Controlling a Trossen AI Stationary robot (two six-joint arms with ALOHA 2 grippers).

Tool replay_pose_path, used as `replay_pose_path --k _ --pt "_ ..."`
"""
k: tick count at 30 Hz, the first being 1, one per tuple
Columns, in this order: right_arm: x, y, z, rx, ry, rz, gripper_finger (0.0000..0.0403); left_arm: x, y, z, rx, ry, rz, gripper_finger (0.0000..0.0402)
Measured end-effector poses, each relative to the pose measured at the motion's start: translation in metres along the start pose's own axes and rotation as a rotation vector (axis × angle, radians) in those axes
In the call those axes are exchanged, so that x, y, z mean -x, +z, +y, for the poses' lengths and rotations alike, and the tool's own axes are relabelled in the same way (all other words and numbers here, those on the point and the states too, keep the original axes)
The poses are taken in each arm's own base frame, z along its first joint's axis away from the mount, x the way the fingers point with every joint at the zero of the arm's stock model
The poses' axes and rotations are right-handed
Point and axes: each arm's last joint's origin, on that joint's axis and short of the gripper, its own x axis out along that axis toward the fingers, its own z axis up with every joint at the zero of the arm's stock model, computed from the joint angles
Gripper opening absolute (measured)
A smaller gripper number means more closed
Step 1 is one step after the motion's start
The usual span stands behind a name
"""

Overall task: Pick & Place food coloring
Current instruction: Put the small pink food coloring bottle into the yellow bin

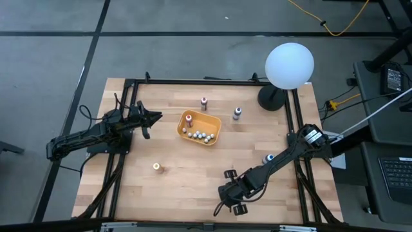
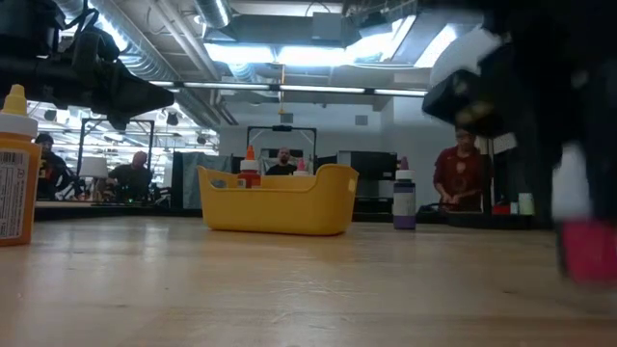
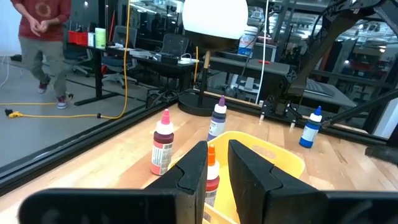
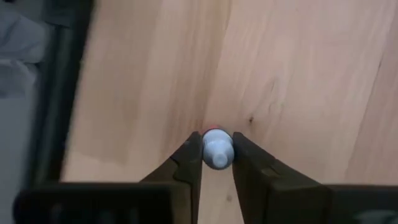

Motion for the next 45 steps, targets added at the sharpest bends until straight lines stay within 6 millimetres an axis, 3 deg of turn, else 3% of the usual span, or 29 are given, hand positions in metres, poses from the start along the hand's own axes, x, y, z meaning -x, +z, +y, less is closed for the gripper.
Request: replay_pose_path --k 3,11,15,19,24,30,36,45 --pt "0.019 0.013 -0.009 -0.018 0.01 0.008 0.0077 0.0 0.0 0.0 0.0 0.0 0.0 0.0059" --pt "0.086 0.067 -0.054 0.054 -0.041 -0.043 0.0073 0.0 0.0 0.0 0.0 0.0 0.0 0.0059" --pt "0.119 0.089 -0.091 0.055 -0.078 -0.108 0.0076 0.0 0.0 0.0 0.0 0.0 0.0 0.006" --pt "0.139 0.098 -0.136 0.021 -0.126 -0.158 0.0073 0.0 0.0 0.0 0.0 0.0 0.0 0.0058" --pt "0.15 0.092 -0.192 -0.08 -0.183 -0.129 0.0075 0.0 0.0 0.0 0.0 0.0 0.0 0.0058" --pt "0.16 0.084 -0.237 -0.159 -0.228 -0.134 0.0077 0.0 0.0 0.0 0.0 0.0 0.0 0.006" --pt "0.169 0.075 -0.27 -0.172 -0.268 -0.131 0.0077 0.0 0.0 0.0 0.0 0.0 0.0 0.0057" --pt "0.178 0.066 -0.302 -0.144 -0.312 -0.147 0.0078 0.0 0.0 0.0 0.0 0.0 0.0 0.0061"
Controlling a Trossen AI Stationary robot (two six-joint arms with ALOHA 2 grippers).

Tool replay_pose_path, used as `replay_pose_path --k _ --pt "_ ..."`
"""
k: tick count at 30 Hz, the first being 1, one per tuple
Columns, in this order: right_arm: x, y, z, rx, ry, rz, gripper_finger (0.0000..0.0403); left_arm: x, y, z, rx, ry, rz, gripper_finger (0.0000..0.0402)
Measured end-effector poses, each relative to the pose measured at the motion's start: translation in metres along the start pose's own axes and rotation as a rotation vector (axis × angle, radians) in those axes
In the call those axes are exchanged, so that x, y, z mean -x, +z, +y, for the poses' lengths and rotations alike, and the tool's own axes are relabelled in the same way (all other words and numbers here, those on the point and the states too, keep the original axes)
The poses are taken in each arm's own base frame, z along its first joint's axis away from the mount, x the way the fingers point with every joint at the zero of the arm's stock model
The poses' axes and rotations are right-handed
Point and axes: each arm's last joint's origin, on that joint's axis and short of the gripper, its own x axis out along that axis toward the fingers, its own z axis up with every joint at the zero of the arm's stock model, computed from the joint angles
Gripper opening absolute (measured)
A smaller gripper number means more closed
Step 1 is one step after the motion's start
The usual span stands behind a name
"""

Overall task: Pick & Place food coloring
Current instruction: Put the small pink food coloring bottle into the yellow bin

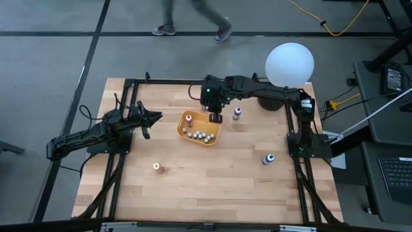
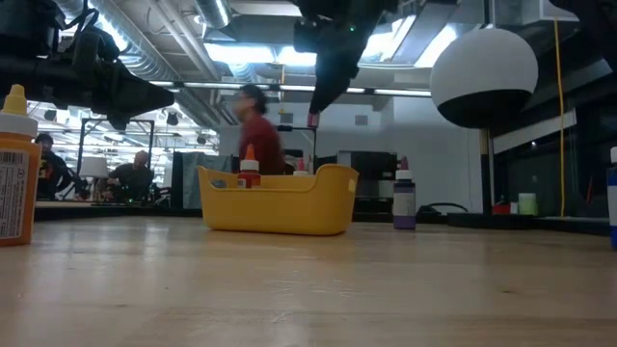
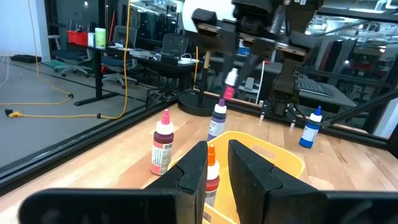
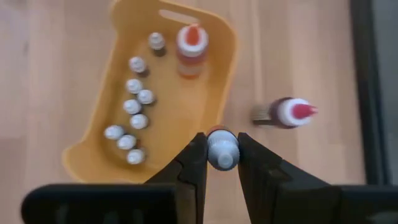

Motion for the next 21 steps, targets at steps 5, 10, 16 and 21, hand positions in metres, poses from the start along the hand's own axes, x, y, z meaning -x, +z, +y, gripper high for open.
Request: replay_pose_path --k 5,10,16,21 --pt "0.0004 -0.0019 -0.0099 -0.022 0.02 -0.01 0.0078 0.0 0.0 0.0 0.0 0.0 0.0 0.0057" --pt "0.0005 -0.001 -0.011 -0.025 0.032 -0.025 0.0078 0.0 0.0001 0.0 0.0 0.0 0.0 0.0059" --pt "0.0005 0.0003 -0.0104 -0.026 0.031 -0.036 0.0078 0.0 0.0 0.0 0.0 0.0 0.0 0.0059" --pt "0.0003 0.003 -0.011 -0.028 0.024 -0.065 0.0078 0.0 0.0001 -0.0001 0.0 0.0 -0.001 0.0057"
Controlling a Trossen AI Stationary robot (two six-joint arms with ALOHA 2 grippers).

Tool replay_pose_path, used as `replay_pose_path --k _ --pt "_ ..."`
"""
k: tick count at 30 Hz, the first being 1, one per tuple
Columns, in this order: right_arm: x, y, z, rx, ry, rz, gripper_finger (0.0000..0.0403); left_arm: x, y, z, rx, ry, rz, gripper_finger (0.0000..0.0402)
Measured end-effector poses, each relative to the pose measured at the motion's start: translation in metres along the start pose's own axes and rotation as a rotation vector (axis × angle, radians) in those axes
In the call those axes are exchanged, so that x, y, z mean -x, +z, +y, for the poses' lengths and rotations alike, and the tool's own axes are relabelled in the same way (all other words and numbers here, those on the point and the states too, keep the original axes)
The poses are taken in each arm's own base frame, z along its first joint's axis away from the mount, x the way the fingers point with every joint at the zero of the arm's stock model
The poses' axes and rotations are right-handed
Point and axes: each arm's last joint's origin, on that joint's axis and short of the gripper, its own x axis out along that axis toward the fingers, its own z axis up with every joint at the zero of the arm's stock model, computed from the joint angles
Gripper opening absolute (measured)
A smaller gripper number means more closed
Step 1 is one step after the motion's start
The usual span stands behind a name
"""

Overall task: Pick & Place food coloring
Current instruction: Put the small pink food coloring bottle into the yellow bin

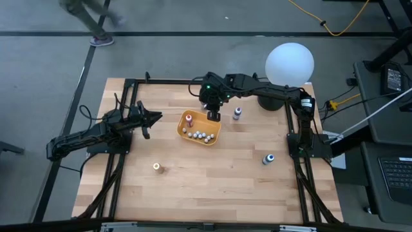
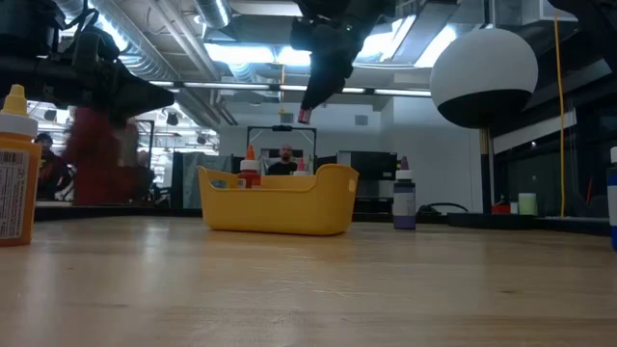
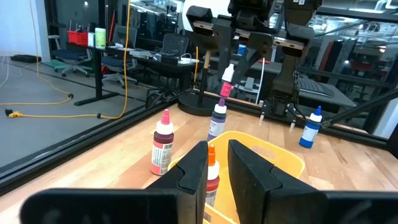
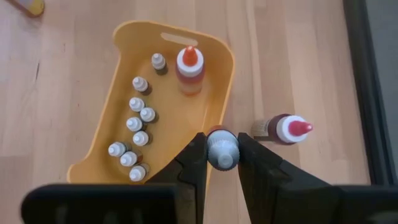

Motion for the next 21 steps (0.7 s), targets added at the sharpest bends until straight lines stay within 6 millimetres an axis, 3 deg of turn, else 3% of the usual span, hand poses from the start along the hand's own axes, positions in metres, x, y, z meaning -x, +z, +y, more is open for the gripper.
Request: replay_pose_path --k 21 --pt "-0.0003 -0.0017 0.0028 0.005 0.032 0.017 0.0078 0.0 0.0 0.0 0.0 0.0 0.0 0.006"
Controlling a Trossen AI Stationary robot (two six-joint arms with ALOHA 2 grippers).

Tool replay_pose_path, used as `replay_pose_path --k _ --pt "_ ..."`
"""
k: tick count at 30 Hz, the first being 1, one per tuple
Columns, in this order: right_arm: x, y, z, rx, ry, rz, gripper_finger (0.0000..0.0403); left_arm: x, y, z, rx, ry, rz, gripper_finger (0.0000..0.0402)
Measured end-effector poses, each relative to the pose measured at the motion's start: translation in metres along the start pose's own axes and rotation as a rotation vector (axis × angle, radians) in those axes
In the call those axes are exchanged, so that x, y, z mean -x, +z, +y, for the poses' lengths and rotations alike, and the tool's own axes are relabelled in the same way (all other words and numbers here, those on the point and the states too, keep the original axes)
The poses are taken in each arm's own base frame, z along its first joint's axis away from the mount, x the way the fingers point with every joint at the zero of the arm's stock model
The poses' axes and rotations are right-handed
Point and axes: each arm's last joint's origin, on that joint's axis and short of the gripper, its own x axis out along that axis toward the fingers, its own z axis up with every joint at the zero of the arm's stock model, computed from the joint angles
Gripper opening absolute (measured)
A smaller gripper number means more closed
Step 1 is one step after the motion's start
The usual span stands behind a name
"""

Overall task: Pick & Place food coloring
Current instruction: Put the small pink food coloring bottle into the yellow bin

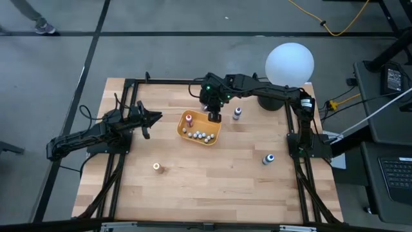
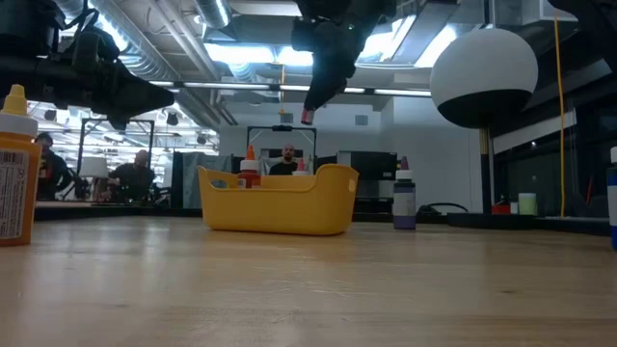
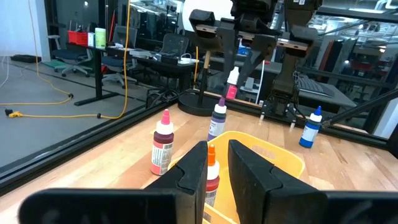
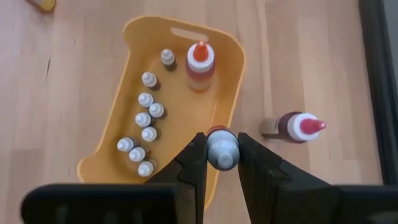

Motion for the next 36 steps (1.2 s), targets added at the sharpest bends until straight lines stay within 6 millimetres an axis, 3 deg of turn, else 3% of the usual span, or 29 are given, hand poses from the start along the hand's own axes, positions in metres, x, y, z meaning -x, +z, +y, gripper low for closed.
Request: replay_pose_path --k 9,20,30,36 --pt "-0.001 -0.002 0.0 0.0 0.002 0.012 0.0078 0.0 0.0 0.0 0.0 0.0 0.0 0.0058" --pt "-0.041 -0.028 0.006 -0.002 0.023 0.087 0.0078 0.0 0.0 0.0 0.0 0.0 0.0 0.0057" --pt "-0.052 -0.026 0.025 0.043 0.041 0.06 0.0078 0.0 0.0 0.0 0.0 0.0 0.0 0.006" --pt "-0.074 -0.029 0.042 0.056 0.071 0.12 0.0078 0.0 0.0 0.0 0.0 0.0 0.0 0.0057"
